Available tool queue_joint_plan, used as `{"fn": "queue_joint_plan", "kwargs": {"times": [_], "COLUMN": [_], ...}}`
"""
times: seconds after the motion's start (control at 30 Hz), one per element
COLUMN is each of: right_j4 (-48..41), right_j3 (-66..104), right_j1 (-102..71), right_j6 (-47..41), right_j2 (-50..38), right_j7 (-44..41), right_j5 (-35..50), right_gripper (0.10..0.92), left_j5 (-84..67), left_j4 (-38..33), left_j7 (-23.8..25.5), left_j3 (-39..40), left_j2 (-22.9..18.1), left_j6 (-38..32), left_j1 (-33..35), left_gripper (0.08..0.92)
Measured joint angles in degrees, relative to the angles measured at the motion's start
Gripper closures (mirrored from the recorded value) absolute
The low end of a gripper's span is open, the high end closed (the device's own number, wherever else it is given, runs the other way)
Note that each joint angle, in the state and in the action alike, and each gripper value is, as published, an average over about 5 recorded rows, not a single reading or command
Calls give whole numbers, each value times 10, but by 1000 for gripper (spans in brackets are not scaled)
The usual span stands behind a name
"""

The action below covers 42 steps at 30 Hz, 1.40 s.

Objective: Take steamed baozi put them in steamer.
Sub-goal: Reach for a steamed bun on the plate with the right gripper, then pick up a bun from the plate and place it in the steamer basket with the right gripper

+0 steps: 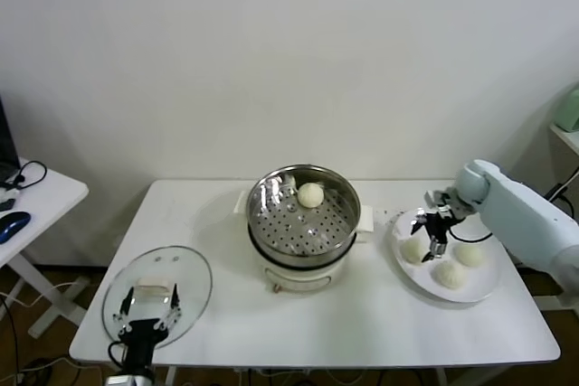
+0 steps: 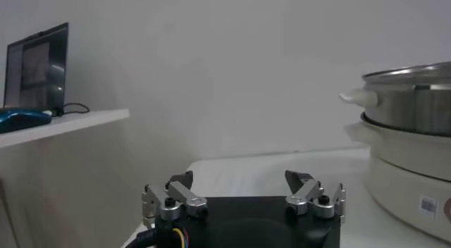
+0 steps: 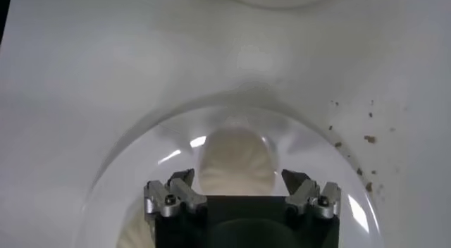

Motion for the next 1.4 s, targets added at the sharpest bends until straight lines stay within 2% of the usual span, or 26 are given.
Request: {"fn": "queue_joint_plan", "kwargs": {"times": [0.2, 0.5, 0.9, 1.17, 1.4], "right_j4": [-8, -17, -18, -6, 3], "right_j3": [3, 10, 10, -29, -116], "right_j1": [-3, -7, -1, 45, 144], "right_j6": [1, 2, -2, -21, -45], "right_j2": [5, 12, 10, -4, -9], "right_j7": [-1, -1, 2, 3, 3], "right_j5": [-8, -13, 0, 71, 189], "right_gripper": [208, 299, 321, 321, 319], "left_j5": [0, 0, 1, 0, 2], "left_j4": [2, 5, 6, 4, 1], "left_j7": [0, -1, -3, -3, -3], "left_j3": [0, 2, 3, 5, 11], "left_j2": [0, -2, -3, -5, -7], "left_j6": [0, 0, 1, 2, 5], "left_j1": [-2, -5, -6, -7, -9], "left_gripper": [177, 177, 177, 177, 177]}}
